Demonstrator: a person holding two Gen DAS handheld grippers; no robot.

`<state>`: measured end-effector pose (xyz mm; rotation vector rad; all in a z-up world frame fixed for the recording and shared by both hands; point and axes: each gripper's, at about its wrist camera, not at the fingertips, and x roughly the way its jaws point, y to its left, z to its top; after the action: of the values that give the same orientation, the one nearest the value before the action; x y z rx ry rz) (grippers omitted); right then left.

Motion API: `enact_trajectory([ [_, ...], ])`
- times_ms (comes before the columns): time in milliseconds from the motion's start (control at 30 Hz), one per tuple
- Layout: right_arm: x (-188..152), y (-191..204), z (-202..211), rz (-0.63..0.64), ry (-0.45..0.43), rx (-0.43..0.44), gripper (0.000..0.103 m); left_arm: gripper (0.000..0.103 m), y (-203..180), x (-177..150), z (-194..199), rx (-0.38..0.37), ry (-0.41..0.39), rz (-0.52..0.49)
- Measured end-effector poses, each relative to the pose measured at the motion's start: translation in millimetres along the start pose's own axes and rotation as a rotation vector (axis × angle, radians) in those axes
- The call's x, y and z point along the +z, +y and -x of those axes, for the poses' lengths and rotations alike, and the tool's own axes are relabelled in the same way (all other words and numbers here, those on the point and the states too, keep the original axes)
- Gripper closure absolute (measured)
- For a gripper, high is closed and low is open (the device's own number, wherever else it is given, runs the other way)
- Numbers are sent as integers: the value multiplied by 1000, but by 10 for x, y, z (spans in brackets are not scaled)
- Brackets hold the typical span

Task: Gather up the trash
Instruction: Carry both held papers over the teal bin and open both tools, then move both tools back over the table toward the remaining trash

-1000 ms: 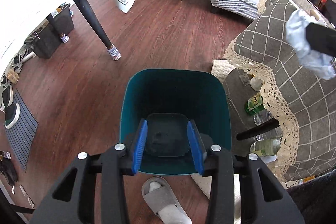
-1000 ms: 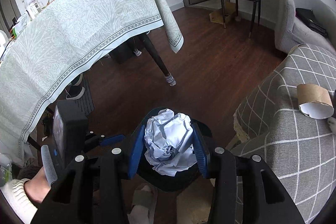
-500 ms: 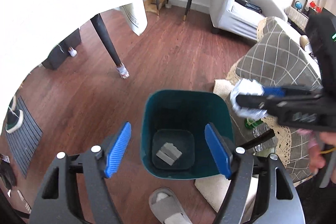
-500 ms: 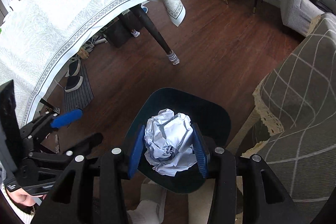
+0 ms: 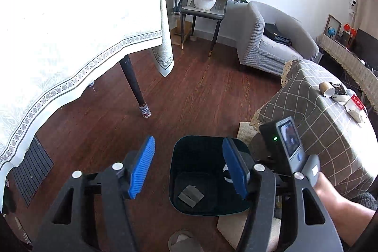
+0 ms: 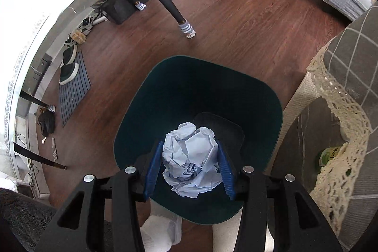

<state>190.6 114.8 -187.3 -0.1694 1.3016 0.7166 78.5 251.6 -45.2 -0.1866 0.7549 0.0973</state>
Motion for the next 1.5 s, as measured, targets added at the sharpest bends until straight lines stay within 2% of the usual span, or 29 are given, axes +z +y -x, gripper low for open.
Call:
enact_trajectory([
  [100,-36,-8,-126,17,32,-22,55,46,-28,66,86,-12,-25,3],
  [167,-50,-12,-200,29,49,-33,50,48,-68,119,147,-22,-45,0],
  [233,-70,-19,-255,37,57,-30,39,49,-114,132,227,-19,-66,-7],
  [367,-127,-4,-293,78,61,-47,34,51,-161,183,324,-37,-100,2],
  [400,-138,9,-287,94,61,-51,29,51,-174,204,347,-43,-107,6],
  [600,-155,21,-141,144,27,-57,27,48,-287,285,477,-38,-152,-1],
  [733,-168,42,84,162,-18,-45,27,46,-356,336,547,-44,-177,-11],
  [867,-167,80,356,175,-72,-27,30,37,-416,402,647,-32,-228,-14],
  [1000,-146,157,697,204,-144,-7,36,31,-487,476,764,-26,-279,-31],
  [1200,-190,243,1261,243,-262,7,38,24,-605,526,860,-40,-328,-46],
  [1400,-255,166,1747,250,-369,1,38,22,-748,553,865,-50,-345,-56],
  [1500,-280,78,1962,240,-413,-8,38,21,-817,579,833,-85,-337,-39],
])
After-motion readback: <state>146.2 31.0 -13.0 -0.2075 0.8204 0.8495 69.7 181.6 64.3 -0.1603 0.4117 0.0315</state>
